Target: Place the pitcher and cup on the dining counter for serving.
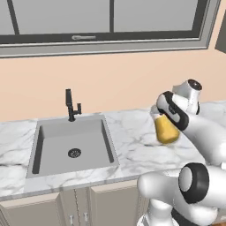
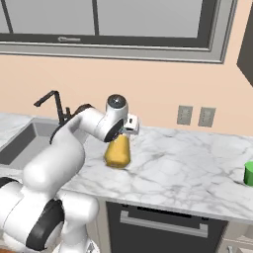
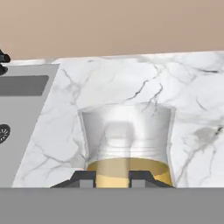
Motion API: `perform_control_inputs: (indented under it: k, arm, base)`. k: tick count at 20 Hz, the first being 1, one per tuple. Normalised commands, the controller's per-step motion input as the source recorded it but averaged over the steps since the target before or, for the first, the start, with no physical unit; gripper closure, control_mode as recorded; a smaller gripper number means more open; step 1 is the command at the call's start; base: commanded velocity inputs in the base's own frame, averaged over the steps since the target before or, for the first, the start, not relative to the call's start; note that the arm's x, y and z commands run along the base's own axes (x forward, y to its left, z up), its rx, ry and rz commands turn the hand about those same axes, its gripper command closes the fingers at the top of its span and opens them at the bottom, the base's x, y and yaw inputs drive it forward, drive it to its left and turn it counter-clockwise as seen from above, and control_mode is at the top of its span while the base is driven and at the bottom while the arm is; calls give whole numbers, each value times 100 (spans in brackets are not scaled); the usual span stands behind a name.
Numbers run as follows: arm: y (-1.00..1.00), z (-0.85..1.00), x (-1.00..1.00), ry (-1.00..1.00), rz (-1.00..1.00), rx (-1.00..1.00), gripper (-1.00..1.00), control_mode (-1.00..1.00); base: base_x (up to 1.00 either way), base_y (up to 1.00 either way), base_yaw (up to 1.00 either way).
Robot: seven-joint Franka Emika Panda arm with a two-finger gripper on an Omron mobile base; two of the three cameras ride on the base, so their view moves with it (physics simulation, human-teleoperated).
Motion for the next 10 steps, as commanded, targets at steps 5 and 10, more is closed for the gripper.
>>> perform_control_inputs:
  k: [5,10]
  arm:
    - [0,91,-60,-53,0,2,100,-100]
    - [1,94,-56,-64,3,18,100,-100]
  base:
    - [0,0,0]
    - [0,0,0]
